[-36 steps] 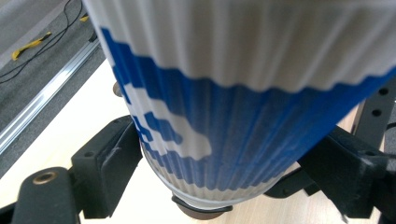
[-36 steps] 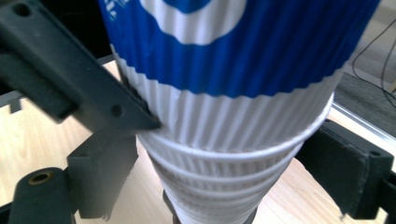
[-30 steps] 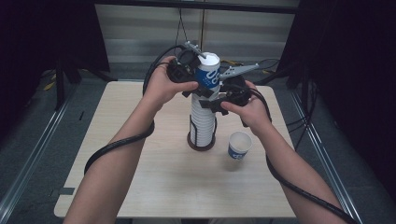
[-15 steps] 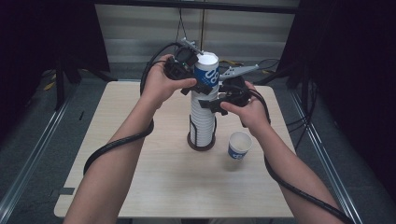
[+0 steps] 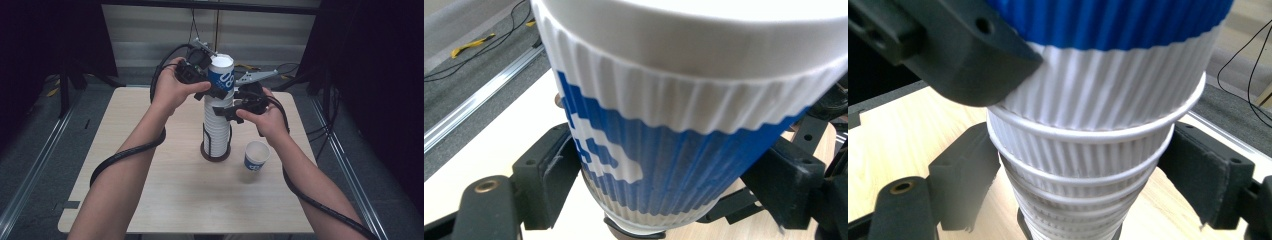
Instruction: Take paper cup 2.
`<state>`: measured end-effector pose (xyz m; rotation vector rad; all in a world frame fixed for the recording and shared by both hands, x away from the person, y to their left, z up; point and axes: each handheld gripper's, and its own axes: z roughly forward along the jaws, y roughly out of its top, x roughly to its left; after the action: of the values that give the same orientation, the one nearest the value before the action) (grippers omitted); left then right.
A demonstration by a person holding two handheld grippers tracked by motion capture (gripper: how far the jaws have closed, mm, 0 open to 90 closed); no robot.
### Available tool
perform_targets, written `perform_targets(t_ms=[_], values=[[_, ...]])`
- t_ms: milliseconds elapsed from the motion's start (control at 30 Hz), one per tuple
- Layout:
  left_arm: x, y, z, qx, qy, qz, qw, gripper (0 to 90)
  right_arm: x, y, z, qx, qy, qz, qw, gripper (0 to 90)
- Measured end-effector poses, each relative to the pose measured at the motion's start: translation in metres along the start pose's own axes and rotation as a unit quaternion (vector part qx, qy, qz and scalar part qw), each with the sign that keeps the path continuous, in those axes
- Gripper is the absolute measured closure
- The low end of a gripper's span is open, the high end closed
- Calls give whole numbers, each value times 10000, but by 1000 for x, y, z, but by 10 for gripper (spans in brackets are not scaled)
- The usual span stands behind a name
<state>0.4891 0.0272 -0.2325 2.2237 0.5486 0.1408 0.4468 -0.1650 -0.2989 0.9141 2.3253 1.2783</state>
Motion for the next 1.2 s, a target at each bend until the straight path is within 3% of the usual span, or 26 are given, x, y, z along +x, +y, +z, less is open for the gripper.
perform_targets(t_ms=[333,633,800,1200], values=[[-1,5,-6,-97,-45,-29,9999,215,-1,-2,-1,-12,15,-8,10000,166],[-3,12,-11,15,-16,-9,10000,228,-1,-3,-2,-38,13,-11,10000,165],[-5,15,-15,-145,-12,-64,9999,238,-2,-4,-3,-68,17,-9,10000,165],[-6,24,-23,239,9,-2,9997,239,-1,-4,-3,-74,27,35,10000,164]])
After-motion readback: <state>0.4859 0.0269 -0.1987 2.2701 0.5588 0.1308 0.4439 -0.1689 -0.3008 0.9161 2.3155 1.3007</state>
